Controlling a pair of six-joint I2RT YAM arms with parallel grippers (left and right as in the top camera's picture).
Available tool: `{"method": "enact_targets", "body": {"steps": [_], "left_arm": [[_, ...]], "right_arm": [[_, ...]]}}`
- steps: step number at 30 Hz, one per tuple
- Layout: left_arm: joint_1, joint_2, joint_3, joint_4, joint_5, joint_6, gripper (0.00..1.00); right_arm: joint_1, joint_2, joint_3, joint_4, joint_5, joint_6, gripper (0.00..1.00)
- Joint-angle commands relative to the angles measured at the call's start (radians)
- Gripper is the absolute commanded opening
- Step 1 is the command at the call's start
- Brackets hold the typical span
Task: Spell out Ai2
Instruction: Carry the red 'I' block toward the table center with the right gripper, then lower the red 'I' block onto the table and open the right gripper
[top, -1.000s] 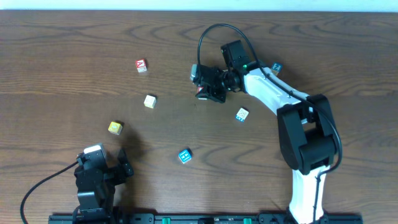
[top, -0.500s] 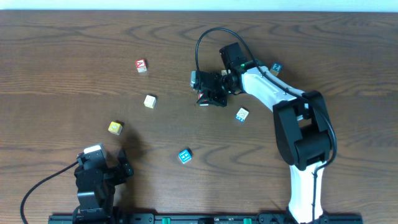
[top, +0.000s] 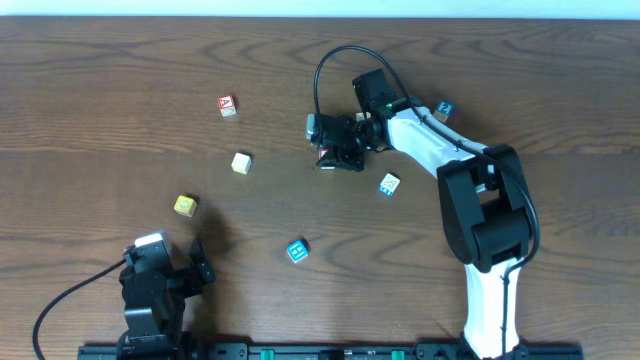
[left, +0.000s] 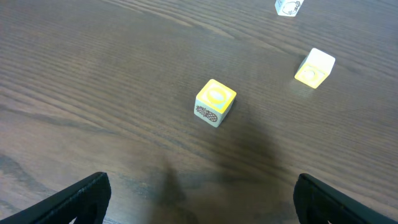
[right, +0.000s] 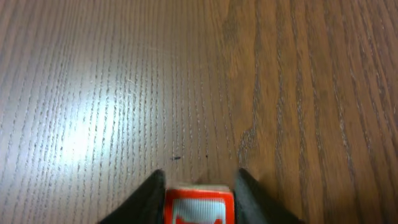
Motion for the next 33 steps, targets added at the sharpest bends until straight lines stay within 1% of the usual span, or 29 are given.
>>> {"method": "enact_targets", "body": {"steps": [1, 5, 10, 12, 16, 17, 18, 22, 24, 25, 33], "left_arm": [[-0.003, -0.004, -0.007, -0.003, -0.018, -0.004, 0.95], [-0.003, -0.004, -0.007, -0.003, -0.018, -0.004, 0.95], [-0.003, -0.004, -0.007, -0.003, -0.018, -0.004, 0.95], [-0.003, -0.004, -0.007, -0.003, -0.018, -0.004, 0.95], [-0.003, -0.004, -0.007, -0.003, -0.018, -0.004, 0.95], [-0.003, -0.004, -0.007, -0.003, -0.018, -0.004, 0.95], [-0.003, -0.004, -0.007, -0.003, -0.018, -0.004, 0.95], [-0.003, -0.004, -0.007, -0.003, -0.018, -0.004, 0.95], [-0.003, -0.004, -0.007, -0.003, -0.018, -0.004, 0.95], [-0.003, -0.004, -0.007, -0.003, -0.018, -0.004, 0.95], [-0.003, -0.004, -0.007, -0.003, -0.018, -0.004, 0.95]], "right_arm": [[-0.002, 0.009, 0.016, -0.001, 0.007, 0.012, 0.43], [-0.002, 0.009, 0.016, 0.0, 0.007, 0.012, 0.41], [-0.002, 0.009, 0.016, 0.01, 0.007, 0.012, 0.43], [-0.002, 0.009, 0.016, 0.023, 0.008, 0.02, 0.51], [-0.002, 0.009, 0.016, 0.075, 0.018, 0.079, 0.62], [-0.002, 0.009, 0.016, 0.082, 0.018, 0.088, 0.68], [-0.002, 0.009, 0.016, 0.087, 0.018, 0.095, 0.7], [-0.002, 0.009, 0.016, 0.088, 0.033, 0.11, 0.72], [-0.002, 0.009, 0.016, 0.088, 0.05, 0.128, 0.74], [-0.002, 0.009, 0.016, 0.082, 0.059, 0.128, 0.77], [-0.002, 0.008, 0.016, 0.046, 0.074, 0.13, 0.84]]}}
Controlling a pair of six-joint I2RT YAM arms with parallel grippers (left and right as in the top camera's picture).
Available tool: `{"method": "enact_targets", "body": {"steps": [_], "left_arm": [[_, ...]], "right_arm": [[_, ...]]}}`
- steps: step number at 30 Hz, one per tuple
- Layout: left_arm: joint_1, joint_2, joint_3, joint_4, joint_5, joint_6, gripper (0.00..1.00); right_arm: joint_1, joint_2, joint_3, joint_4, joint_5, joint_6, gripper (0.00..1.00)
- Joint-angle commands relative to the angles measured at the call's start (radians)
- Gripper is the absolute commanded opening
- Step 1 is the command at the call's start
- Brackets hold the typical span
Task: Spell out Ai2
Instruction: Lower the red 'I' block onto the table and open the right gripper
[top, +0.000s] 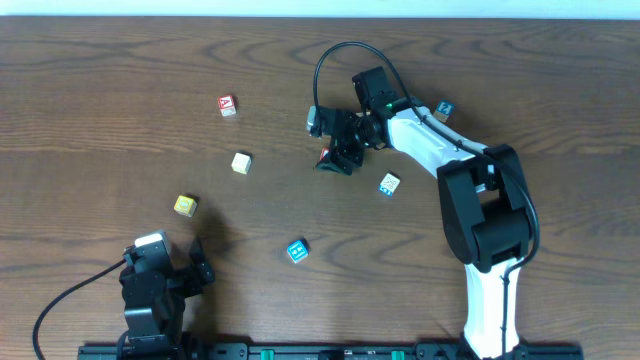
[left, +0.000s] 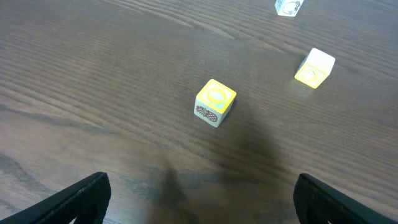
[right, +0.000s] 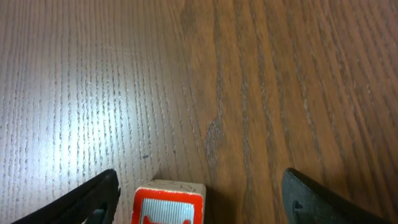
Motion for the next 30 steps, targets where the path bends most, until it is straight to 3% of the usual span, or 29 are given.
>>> {"method": "enact_targets", "body": {"steps": [1, 30], "left_arm": [[-0.003, -0.004, -0.007, -0.004, -0.018, -0.004, 0.95], [-0.003, -0.004, -0.007, -0.004, -0.018, -0.004, 0.95]], "right_arm": [[-0.002, 0.008, 0.016, -0.007, 0.016, 0.02, 0.85], [-0.003, -0.001, 0.016, 0.0, 0.246, 0.022, 0.9]]}}
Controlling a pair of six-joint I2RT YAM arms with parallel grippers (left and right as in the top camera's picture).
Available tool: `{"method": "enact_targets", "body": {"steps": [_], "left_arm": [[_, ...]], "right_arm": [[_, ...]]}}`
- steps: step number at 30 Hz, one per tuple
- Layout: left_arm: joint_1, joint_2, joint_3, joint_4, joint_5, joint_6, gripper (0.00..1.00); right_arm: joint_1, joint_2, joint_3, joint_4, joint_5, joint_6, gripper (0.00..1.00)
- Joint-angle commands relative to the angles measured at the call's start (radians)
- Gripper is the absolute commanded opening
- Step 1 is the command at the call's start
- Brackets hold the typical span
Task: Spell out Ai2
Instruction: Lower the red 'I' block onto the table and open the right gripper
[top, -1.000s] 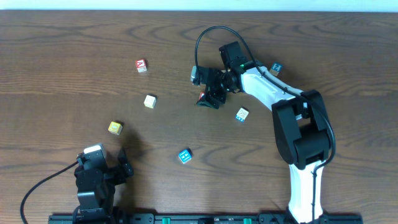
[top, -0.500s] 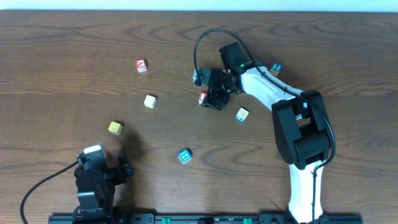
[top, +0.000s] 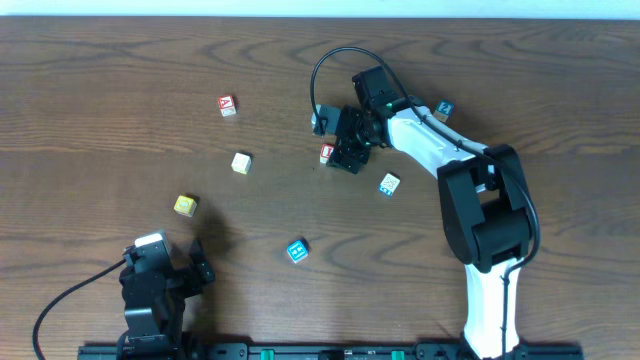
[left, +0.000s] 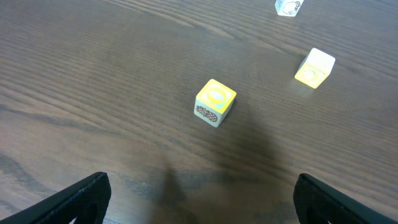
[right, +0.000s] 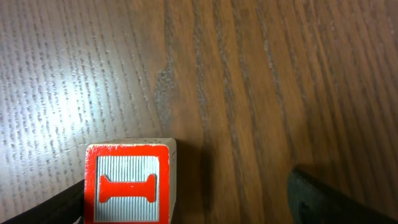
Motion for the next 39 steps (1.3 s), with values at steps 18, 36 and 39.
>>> {"method": "enact_targets", "body": {"steps": [18, 36, 39], "left_arm": [[-0.003, -0.004, -0.007, -0.003, -0.018, -0.004, 0.95], [-0.003, -0.004, -0.007, -0.003, -0.018, -0.004, 0.95], [-0.003, -0.004, -0.007, -0.003, -0.018, -0.004, 0.95]], "right_arm": [[-0.003, -0.001, 0.012, -0.01, 0.052, 0.008, 0.66], [-0.001, -0.118, 0.013, 0.001, -0.002, 0.009, 0.81], [0.007, -0.179, 0.012, -0.031, -0.002, 0.009, 0.69]]}}
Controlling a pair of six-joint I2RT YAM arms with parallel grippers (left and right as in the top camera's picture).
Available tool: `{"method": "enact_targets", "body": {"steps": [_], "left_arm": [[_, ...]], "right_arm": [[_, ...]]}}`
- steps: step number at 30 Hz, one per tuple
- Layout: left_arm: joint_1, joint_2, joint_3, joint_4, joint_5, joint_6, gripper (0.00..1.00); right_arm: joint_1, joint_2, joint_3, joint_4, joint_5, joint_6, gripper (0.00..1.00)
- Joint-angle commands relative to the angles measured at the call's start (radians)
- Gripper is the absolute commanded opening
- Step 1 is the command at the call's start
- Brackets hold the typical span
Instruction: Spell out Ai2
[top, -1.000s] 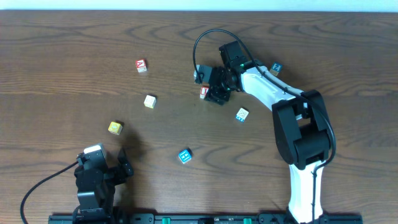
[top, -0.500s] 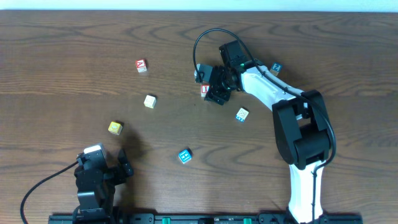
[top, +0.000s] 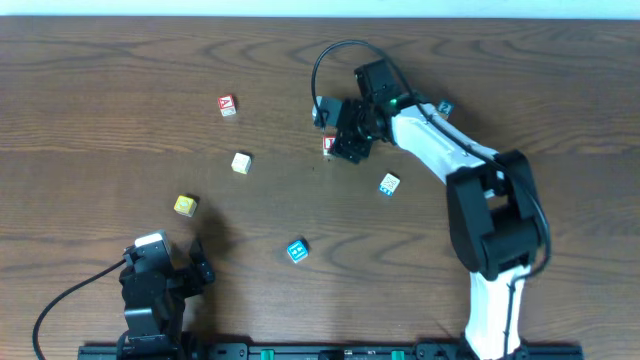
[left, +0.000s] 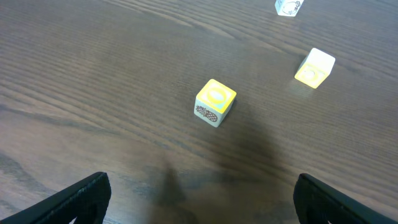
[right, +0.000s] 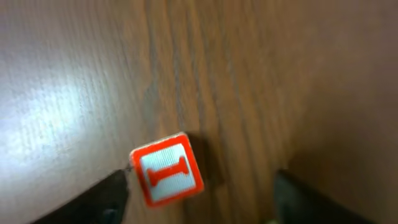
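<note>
The red I block (top: 328, 146) lies on the table, right of the red A block (top: 227, 105). My right gripper (top: 345, 135) is open just over the I block. In the right wrist view the I block (right: 166, 169) sits free and turned askew, close to the left finger, with the right gripper (right: 199, 202) spread wide around it. My left gripper (top: 197, 266) rests open at the front left; the left gripper (left: 200, 202) holds nothing. Which block bears the 2 is too small to tell.
A cream block (top: 240, 162) and a yellow block (top: 184, 205) lie at the left, also seen as the yellow block (left: 215, 102) ahead of the left gripper. A blue block (top: 296, 250), a blue-white block (top: 389, 184) and a dark block (top: 444, 108) lie around the right arm.
My right gripper, still open, now stands farther from the I block and turned, so the block looks smaller and askew in the wrist view. The left arm is as before.
My right gripper was shut on the red I block on the table. Then it stood open with the block free between its fingers. After that the block showed in full by the left finger, and now the gripper is farther back from it. The left arm stayed still.
</note>
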Motion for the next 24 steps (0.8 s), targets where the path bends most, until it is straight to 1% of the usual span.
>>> {"method": "enact_targets", "body": {"steps": [1, 2, 3, 4, 5, 8, 13, 17, 21, 24], "left_arm": [[-0.003, -0.004, -0.007, -0.004, -0.018, -0.004, 0.95], [-0.003, -0.004, -0.007, -0.004, -0.018, -0.004, 0.95], [-0.003, -0.004, -0.007, -0.004, -0.018, -0.004, 0.95], [-0.003, -0.004, -0.007, -0.004, -0.018, -0.004, 0.95], [-0.003, -0.004, -0.007, -0.004, -0.018, -0.004, 0.95], [-0.003, -0.004, -0.007, -0.004, -0.018, -0.004, 0.95], [-0.003, -0.004, -0.007, -0.004, -0.018, -0.004, 0.95], [-0.003, -0.004, -0.007, -0.004, -0.018, -0.004, 0.95], [-0.003, -0.004, -0.007, -0.004, -0.018, -0.004, 0.95], [-0.003, -0.004, -0.007, -0.004, -0.018, -0.004, 0.95]], "right_arm": [[0.01, -0.103, 0.006, -0.021, -0.021, -0.003, 0.69], [0.014, -0.118, 0.006, -0.028, -0.023, -0.003, 0.63], [0.021, -0.142, 0.006, -0.031, -0.023, -0.003, 0.34], [0.027, -0.156, 0.006, -0.024, -0.024, -0.003, 0.11], [0.03, -0.157, 0.006, -0.016, -0.027, -0.003, 0.01], [0.031, -0.138, 0.006, 0.027, -0.031, 0.024, 0.01], [0.031, -0.056, 0.006, 0.152, -0.03, 0.096, 0.01], [0.028, 0.018, 0.006, 0.239, -0.03, 0.121, 0.01], [0.029, 0.061, 0.006, 0.277, -0.031, 0.132, 0.01], [0.029, 0.077, 0.006, 0.271, -0.031, 0.142, 0.01]]}}
